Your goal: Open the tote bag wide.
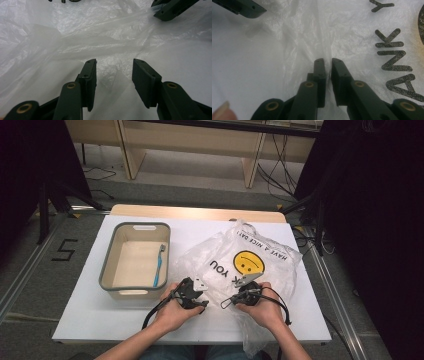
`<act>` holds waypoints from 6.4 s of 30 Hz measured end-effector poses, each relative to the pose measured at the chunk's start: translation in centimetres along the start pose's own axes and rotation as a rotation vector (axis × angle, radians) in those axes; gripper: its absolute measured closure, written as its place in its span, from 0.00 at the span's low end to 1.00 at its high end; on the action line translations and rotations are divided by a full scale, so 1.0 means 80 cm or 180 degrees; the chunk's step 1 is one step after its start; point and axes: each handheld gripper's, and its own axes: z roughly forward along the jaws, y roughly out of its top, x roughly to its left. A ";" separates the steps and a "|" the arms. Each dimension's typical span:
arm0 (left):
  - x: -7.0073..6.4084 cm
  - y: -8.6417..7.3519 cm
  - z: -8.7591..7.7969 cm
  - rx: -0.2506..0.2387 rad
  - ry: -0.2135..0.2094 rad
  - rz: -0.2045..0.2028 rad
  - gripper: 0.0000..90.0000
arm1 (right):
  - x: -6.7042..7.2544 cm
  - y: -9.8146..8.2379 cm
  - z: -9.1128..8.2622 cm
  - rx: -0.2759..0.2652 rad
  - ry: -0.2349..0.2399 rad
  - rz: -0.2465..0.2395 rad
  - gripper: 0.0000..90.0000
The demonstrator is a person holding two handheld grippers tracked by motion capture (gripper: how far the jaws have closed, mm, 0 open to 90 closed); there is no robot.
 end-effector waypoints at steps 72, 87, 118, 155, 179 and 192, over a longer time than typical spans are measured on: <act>-0.015 0.003 0.020 -0.0010 0.0045 0.0098 0.99 | -0.016 0.046 -0.105 -0.1719 -0.0899 0.0576 1.00; -0.017 0.003 0.020 -0.0019 0.0077 0.0139 0.99 | -0.019 0.047 -0.108 -0.1799 -0.0936 0.0603 1.00; -0.018 0.015 -0.029 -0.0305 0.0033 0.0178 0.62 | -0.019 0.046 -0.107 -0.1809 -0.0942 0.0615 1.00; 0.021 0.021 -0.087 -0.0550 0.0161 -0.0028 0.39 | -0.019 0.045 -0.107 -0.1802 -0.0950 0.0613 1.00; 0.066 0.023 -0.119 -0.0672 0.0378 -0.0307 0.21 | -0.019 0.044 -0.105 -0.1792 -0.0941 0.0619 1.00; 0.085 0.018 -0.127 -0.0656 0.0482 -0.0422 0.21 | -0.018 0.044 -0.104 -0.1779 -0.0942 0.0634 1.00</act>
